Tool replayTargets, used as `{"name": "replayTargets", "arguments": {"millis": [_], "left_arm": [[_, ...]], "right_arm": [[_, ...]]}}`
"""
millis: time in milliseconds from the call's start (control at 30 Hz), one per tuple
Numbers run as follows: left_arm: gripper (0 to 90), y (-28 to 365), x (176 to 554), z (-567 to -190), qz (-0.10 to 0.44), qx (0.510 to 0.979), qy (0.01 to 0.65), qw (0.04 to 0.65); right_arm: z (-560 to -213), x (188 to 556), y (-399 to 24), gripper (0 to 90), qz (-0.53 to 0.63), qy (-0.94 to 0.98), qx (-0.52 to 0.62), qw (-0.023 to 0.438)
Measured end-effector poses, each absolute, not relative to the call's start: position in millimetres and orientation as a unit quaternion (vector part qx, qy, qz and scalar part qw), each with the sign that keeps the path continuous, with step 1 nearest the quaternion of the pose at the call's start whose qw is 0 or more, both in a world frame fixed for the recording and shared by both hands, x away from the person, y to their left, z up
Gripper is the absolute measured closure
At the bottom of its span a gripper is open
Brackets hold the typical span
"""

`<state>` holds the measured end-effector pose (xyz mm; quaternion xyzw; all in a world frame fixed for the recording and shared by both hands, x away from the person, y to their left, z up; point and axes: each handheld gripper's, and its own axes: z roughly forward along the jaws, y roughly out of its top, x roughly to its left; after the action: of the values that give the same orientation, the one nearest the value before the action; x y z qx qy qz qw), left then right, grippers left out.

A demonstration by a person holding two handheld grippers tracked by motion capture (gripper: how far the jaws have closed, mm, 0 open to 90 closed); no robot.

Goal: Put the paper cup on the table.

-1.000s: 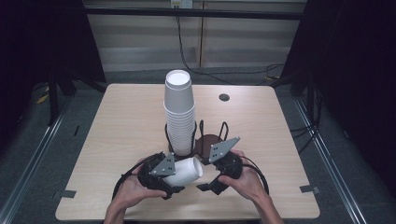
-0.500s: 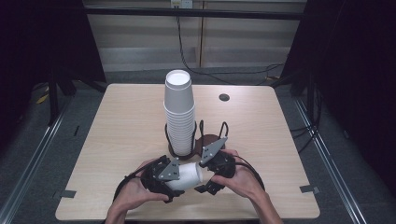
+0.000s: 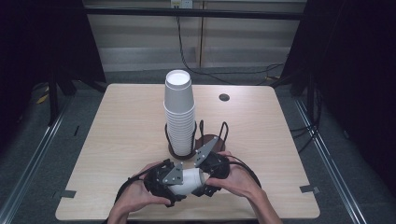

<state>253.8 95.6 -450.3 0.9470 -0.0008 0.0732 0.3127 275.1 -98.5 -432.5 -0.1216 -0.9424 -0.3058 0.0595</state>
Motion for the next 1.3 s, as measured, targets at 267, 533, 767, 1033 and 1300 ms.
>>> {"name": "replayTargets", "arguments": {"millis": [267, 533, 767, 1033, 1300], "left_arm": [[17.0, 90.6, 252.0, -453.4, 0.063, 0.949, -0.007, 0.309], [17.0, 86.1, 248.8, -452.8, 0.065, 0.949, -0.015, 0.309], [17.0, 87.0, 249.0, -452.6, 0.061, 0.946, -0.015, 0.318], [16.9, 86.2, 248.1, -451.8, 0.063, 0.947, -0.018, 0.316], [14.8, 89.9, 250.7, -452.0, 0.056, 0.939, -0.023, 0.340]], "right_arm": [[-435.2, 276.3, -98.4, 20.7, -0.298, -0.944, -0.117, 0.078], [-435.4, 274.6, -95.9, 20.1, -0.295, -0.945, -0.109, 0.089], [-435.8, 274.0, -95.3, 20.2, -0.294, -0.946, -0.104, 0.090], [-435.1, 273.3, -95.8, 20.8, -0.291, -0.947, -0.101, 0.086], [-434.0, 274.3, -97.0, 22.0, -0.293, -0.946, -0.103, 0.091]]}}
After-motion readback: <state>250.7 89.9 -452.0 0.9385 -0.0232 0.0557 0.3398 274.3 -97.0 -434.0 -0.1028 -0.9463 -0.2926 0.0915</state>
